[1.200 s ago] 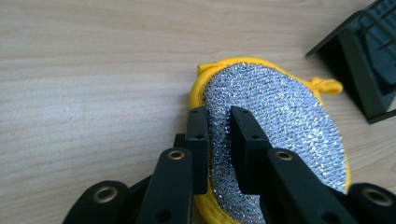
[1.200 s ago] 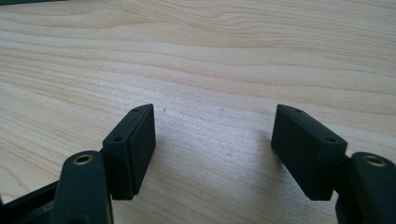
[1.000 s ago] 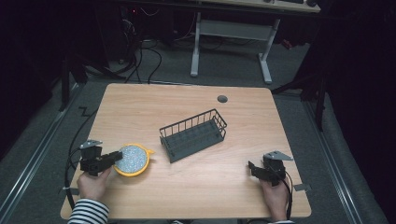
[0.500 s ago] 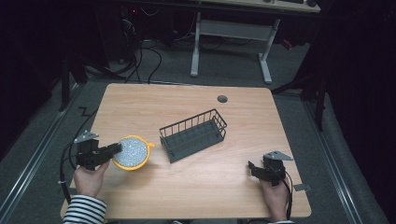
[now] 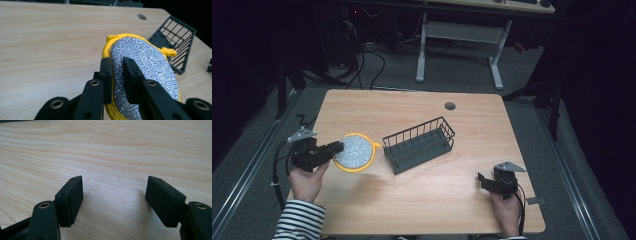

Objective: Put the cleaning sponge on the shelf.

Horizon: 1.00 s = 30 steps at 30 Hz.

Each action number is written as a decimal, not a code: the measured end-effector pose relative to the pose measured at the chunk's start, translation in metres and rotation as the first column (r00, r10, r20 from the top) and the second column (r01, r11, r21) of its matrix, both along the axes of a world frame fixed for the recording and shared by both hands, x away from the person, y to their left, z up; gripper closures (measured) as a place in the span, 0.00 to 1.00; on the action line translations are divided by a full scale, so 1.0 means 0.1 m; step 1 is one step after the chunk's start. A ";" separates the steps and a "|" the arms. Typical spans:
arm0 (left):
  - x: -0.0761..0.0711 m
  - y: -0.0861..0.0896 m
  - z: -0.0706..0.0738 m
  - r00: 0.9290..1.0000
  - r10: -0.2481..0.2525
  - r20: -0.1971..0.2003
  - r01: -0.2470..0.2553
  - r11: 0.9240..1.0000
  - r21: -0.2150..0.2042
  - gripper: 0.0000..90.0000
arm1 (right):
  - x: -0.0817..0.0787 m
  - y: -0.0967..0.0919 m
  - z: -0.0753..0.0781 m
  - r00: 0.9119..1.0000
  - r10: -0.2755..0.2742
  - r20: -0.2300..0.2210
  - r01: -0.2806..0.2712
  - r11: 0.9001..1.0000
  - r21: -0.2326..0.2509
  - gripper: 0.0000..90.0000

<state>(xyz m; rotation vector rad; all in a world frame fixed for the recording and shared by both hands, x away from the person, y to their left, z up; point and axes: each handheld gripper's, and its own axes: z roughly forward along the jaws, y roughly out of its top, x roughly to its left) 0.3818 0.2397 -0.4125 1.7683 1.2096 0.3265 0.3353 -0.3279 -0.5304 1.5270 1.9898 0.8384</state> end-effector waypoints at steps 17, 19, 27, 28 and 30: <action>0.31 -0.40 0.39 0.995 -0.089 0.040 0.088 0.996 0.015 0.88 | 0.00 0.00 0.00 1.000 0.000 0.000 0.000 1.000 0.001 0.34; 0.34 -0.43 0.40 0.995 -0.093 0.041 0.093 0.996 -0.005 0.88 | 0.00 0.00 0.00 1.000 0.001 0.001 -0.001 1.000 0.000 0.34; 0.51 -0.70 0.45 0.992 -0.118 0.040 0.119 0.993 -0.005 0.87 | 0.00 0.00 0.00 1.000 0.001 0.001 -0.001 1.000 0.002 0.34; 0.51 -0.70 0.45 0.992 -0.118 0.040 0.119 0.993 -0.005 0.87 | 0.00 0.00 0.00 1.000 0.001 0.001 -0.001 1.000 0.002 0.34; 0.54 -0.76 0.45 0.992 -0.124 0.035 0.124 0.992 0.001 0.87 | 0.00 0.00 0.00 1.000 0.001 0.001 -0.001 1.000 0.002 0.34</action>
